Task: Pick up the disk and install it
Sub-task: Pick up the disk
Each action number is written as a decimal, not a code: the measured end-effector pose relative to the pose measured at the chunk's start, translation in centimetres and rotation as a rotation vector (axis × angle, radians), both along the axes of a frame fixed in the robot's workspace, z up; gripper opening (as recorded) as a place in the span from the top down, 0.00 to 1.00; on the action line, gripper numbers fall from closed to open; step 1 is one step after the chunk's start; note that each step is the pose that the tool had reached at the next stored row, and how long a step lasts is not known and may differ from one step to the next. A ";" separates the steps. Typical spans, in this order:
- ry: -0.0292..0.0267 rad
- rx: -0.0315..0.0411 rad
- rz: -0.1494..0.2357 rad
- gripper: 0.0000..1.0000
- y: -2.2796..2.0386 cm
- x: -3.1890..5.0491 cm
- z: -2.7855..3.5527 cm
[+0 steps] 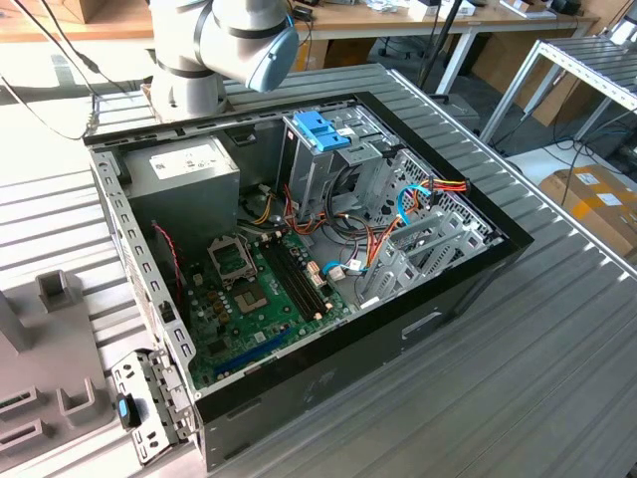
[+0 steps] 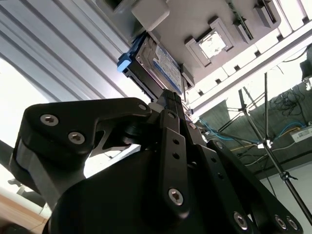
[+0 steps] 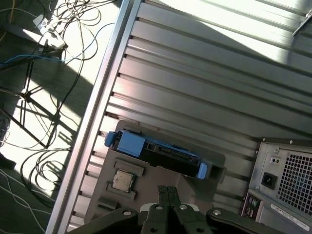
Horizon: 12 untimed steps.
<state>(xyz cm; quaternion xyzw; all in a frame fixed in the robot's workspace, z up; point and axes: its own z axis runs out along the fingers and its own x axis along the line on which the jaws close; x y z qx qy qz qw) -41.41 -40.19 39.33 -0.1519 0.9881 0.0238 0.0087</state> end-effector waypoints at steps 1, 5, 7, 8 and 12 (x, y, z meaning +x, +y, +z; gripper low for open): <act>-0.0001 0.0000 0.003 0.89 0.00 0.00 0.00; 0.0000 0.0000 0.012 0.89 0.00 0.00 0.00; 0.0000 0.0000 0.017 0.89 0.00 0.00 0.00; -0.0001 0.0000 0.019 0.89 0.00 0.00 0.00; 0.0000 0.0000 0.031 0.89 0.00 0.00 0.00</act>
